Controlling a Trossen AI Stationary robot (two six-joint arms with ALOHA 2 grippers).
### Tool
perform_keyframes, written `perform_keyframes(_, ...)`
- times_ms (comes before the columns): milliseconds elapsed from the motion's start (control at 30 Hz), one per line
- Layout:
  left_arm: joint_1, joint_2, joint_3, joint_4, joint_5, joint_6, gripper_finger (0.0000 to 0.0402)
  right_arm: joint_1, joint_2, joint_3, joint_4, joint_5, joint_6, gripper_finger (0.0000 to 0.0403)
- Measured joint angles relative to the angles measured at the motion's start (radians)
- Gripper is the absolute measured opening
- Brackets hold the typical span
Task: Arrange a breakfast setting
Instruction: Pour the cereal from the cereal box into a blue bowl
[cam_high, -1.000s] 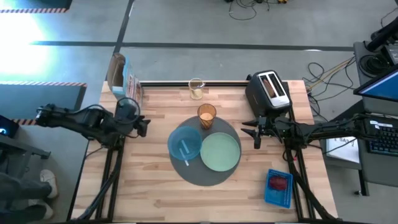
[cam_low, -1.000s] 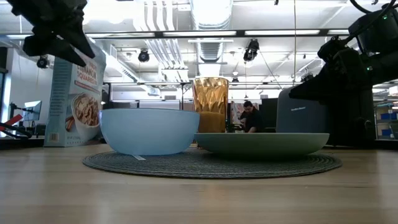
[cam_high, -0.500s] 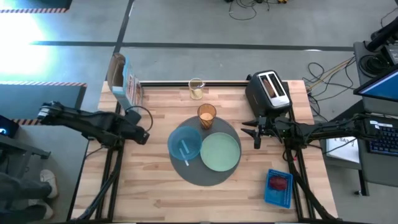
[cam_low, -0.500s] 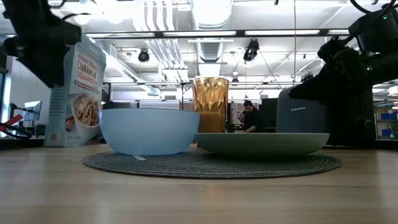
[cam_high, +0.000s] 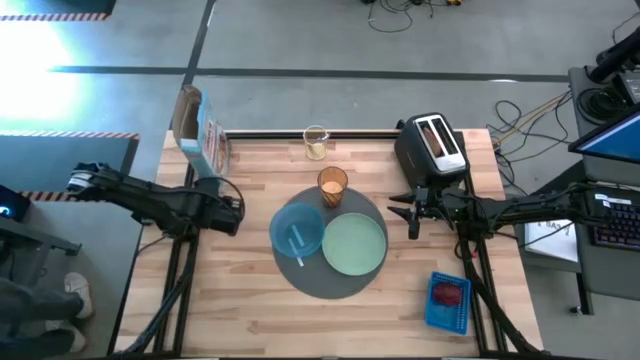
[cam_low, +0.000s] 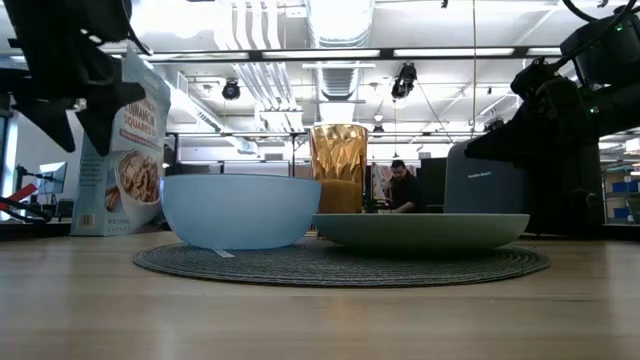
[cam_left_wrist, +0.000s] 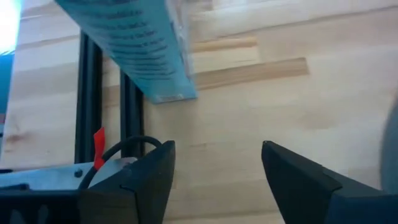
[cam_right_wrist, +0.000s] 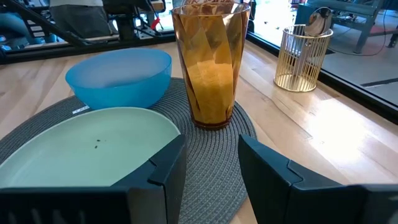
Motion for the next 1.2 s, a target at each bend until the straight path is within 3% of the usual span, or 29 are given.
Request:
perform_keyframes(267, 0.001, 0.069, -0.018, -0.040, -0.046, -0.168, 0.0236, 0.000, 0.000, 0.000, 0.000, 0.000, 0.000, 0.0134)
perform_keyframes(467, 0.034, 0.045, -0.017, -0.047, -0.093, -0.176, 0.0233, 0.000, 0.000, 0.000, 0.000, 0.000, 0.000, 0.0134)
perform_keyframes(667, 0.104, 0.022, -0.016, -0.024, -0.195, -0.032, 0.0233, 0.000, 0.000, 0.000, 0.000, 0.000, 0.000, 0.0134)
perform_keyframes(1200, 0.306, -0.010, -0.015, -0.055, -0.195, 0.155, 0.0233, 0.000, 0.000, 0.000, 0.000, 0.000, -0.001, 0.0134)
